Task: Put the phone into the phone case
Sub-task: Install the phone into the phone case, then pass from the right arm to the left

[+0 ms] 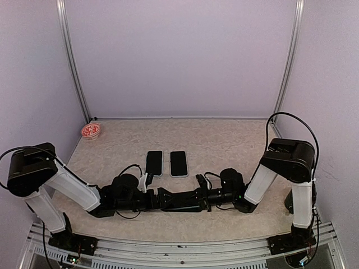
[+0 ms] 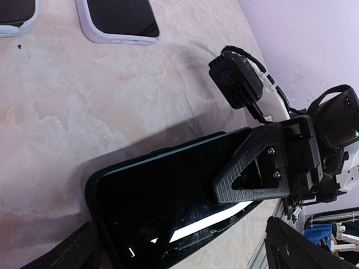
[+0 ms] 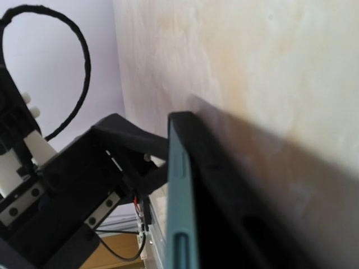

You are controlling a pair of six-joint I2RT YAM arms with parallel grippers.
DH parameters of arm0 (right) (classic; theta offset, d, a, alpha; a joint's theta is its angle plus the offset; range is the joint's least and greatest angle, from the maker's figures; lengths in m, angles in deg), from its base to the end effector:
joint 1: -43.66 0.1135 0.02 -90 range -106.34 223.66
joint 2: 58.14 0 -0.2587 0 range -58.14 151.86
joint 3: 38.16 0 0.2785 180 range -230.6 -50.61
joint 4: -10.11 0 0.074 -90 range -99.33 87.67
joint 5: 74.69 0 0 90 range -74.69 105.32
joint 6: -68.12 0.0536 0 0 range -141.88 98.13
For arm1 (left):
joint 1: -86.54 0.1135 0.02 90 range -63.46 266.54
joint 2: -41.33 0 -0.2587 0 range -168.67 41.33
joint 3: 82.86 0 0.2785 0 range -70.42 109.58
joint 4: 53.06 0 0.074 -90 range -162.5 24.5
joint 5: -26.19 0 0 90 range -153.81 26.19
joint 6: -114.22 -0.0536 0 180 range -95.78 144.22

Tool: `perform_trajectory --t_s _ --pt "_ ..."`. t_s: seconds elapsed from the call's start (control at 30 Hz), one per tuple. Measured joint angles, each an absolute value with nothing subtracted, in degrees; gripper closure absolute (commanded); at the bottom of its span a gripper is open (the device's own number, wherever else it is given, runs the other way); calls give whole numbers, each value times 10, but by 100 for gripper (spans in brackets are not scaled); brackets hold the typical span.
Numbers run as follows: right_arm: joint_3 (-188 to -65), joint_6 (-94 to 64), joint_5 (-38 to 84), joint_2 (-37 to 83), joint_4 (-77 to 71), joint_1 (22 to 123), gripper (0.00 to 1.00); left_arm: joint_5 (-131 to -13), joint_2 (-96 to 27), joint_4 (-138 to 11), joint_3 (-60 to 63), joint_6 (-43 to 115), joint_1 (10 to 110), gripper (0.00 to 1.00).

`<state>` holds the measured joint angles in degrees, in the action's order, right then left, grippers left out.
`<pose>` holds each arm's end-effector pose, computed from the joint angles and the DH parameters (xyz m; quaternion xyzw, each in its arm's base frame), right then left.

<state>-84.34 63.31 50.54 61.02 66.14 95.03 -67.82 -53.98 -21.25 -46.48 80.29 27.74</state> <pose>0.1883 0.2851 0.0388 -0.0505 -0.7852 -0.6170 0.0160 0.1528 -0.2595 0.0744 0.0386 0.8520 -0.4554 0.2554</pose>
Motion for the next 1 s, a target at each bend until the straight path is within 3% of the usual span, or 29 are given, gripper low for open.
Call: perform_trajectory --t_s 0.57,1.0 --pt "-802 665 526 610 743 963 100 -646 -404 -359 -459 788 272 1" --pt "-800 635 533 557 745 960 100 -671 -427 -347 -460 788 272 1"
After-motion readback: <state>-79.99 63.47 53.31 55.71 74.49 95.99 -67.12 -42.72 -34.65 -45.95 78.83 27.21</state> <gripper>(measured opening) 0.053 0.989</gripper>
